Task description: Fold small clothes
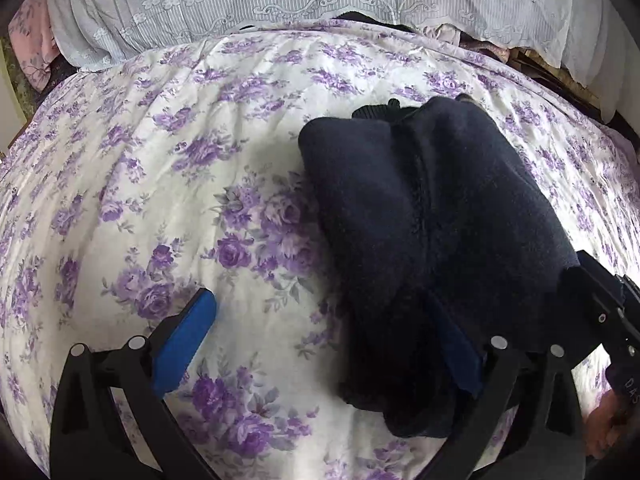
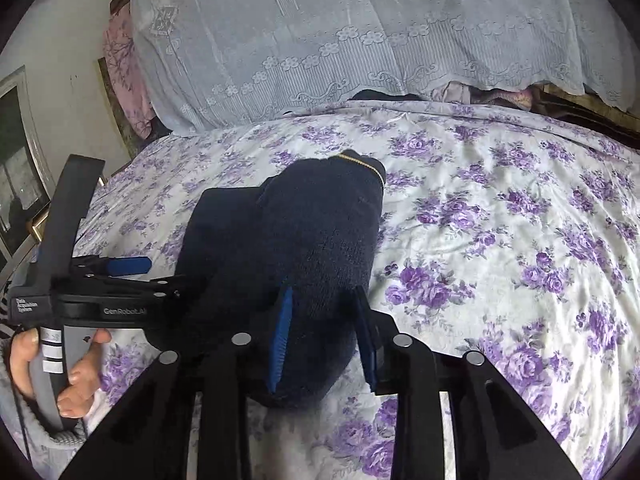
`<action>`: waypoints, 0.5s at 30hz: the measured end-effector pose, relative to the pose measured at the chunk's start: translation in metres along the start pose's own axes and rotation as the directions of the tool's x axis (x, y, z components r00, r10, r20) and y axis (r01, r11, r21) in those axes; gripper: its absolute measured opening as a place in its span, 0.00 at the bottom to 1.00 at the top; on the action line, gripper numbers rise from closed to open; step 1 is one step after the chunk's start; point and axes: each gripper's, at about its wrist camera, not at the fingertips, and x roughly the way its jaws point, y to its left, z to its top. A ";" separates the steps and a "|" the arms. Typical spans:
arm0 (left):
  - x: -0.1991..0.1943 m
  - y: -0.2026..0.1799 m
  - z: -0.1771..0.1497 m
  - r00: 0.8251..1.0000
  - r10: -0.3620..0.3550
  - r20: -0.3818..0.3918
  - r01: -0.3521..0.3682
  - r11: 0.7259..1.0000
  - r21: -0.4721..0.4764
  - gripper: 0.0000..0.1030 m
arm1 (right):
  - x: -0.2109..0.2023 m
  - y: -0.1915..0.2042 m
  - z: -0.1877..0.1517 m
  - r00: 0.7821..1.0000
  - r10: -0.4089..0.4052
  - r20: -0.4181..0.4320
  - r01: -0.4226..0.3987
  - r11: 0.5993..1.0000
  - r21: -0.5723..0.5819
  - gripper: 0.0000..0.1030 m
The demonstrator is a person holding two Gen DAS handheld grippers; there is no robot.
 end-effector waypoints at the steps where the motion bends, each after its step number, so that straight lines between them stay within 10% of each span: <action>1: -0.001 -0.002 -0.001 1.000 0.011 0.008 -0.012 1.000 0.010 0.96 | 0.001 -0.005 0.002 1.000 0.016 -0.009 -0.016 1.000 0.023 0.34; 15: -0.017 -0.015 0.001 0.991 0.089 0.101 -0.096 0.993 0.066 0.96 | 0.011 0.011 0.051 0.999 0.009 0.051 -0.009 1.000 0.002 0.31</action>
